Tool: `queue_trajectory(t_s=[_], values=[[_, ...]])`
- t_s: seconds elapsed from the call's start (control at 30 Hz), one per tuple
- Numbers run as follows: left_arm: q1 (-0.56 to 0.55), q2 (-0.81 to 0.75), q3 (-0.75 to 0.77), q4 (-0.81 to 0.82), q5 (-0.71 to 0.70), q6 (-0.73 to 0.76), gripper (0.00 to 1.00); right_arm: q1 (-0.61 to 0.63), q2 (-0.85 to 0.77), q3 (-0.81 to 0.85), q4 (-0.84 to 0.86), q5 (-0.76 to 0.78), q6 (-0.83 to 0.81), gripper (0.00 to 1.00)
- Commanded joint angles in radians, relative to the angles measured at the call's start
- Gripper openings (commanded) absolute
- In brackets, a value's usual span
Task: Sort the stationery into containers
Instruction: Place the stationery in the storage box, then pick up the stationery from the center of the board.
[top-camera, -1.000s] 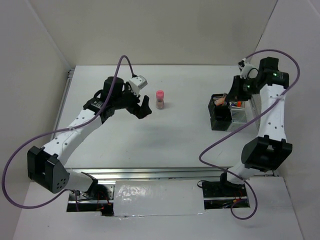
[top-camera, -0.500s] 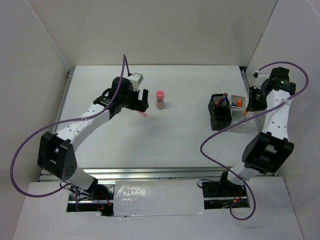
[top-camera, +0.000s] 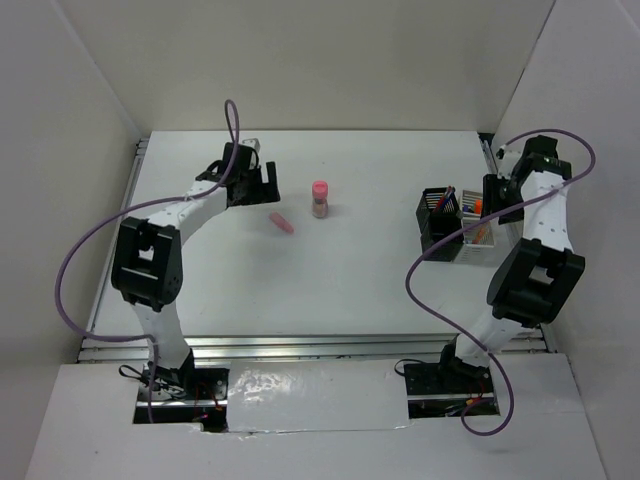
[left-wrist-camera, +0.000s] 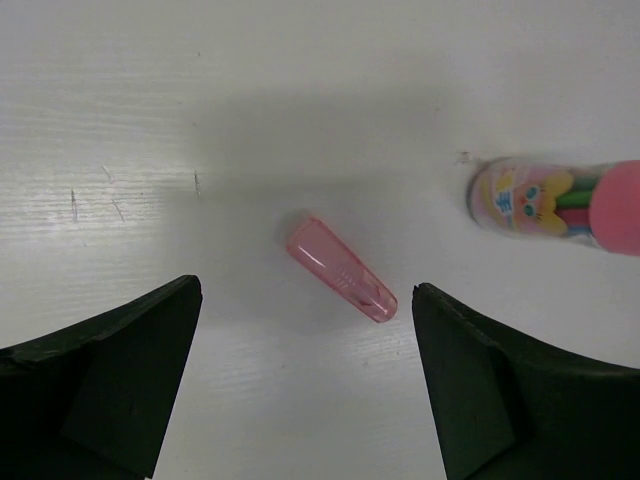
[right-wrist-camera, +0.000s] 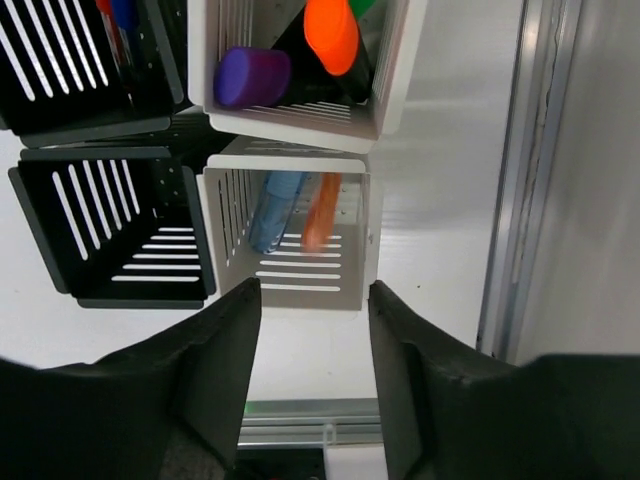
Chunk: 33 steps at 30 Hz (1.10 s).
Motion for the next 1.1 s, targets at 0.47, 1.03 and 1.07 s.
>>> queue_trajectory(t_s=[0.47, 1.03, 1.07], values=[[-0.050, 0.231, 0.159, -0.006, -0.086, -0.113, 0.85, 0.066, -0.158, 0.160, -0.155, -0.164, 0.078, 0.57], [-0.104, 0.279, 0.108, -0.089, -0.203, -0.230, 0.81, 0.069, -0.177, 0.157, -0.176, -0.225, 0.095, 0.57], [-0.104, 0.276, 0.097, -0.089, -0.197, -0.231, 0.81, 0.069, -0.178, 0.158, -0.178, -0.228, 0.095, 0.57]])
